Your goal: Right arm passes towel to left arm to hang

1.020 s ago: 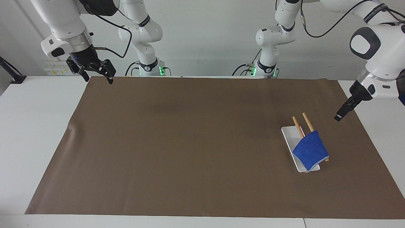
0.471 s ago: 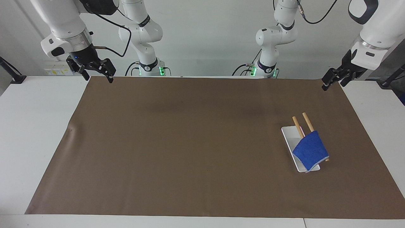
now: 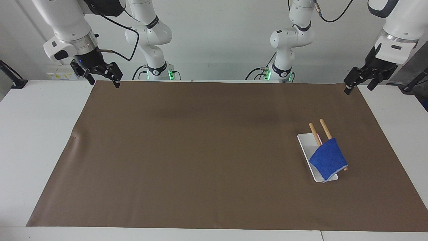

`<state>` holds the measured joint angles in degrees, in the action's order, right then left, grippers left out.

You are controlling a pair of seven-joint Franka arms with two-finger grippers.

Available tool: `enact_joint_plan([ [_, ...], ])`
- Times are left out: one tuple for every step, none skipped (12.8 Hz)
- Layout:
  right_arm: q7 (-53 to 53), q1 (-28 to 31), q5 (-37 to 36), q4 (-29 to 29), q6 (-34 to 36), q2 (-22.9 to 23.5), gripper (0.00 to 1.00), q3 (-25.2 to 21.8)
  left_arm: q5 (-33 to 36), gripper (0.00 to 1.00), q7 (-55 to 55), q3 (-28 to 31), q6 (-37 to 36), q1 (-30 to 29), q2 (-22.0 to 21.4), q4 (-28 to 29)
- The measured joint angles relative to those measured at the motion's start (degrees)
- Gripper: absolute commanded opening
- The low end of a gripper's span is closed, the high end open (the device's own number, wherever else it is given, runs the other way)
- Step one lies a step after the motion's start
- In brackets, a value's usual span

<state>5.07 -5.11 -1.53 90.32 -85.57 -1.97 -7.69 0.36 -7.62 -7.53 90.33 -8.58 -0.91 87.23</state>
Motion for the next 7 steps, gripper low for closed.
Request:
enact_joint_plan([
  [0.0,0.0,0.0,0.0,0.1,0.0,1.0,0.0,0.0,1.0,0.5,0.0,0.0,0.0,0.0,0.2],
  [0.0,0.0,0.0,0.0,0.1,0.0,1.0,0.0,0.0,1.0,2.2,0.1,0.0,-0.1,0.0,0.4],
  [0.0,0.0,0.0,0.0,0.1,0.0,1.0,0.0,0.0,1.0,4.7,0.1,0.0,-0.3,0.0,0.5],
  [0.0,0.0,0.0,0.0,0.1,0.0,1.0,0.0,0.0,1.0,7.3,0.2,0.0,-0.6,0.0,0.5],
  [0.0,0.1,0.0,0.0,0.1,0.0,1.0,-0.1,0.0,1.0,9.1,0.2,0.0,-1.0,0.0,0.6],
  [0.0,0.1,0.0,0.0,0.1,0.0,1.0,-0.1,0.0,1.0,9.9,0.4,0.0,-1.1,0.0,0.6],
  [0.0,0.2,0.0,0.0,0.1,0.0,1.0,-0.1,0.0,1.0,10.3,0.4,0.0,-1.2,-0.1,0.7],
])
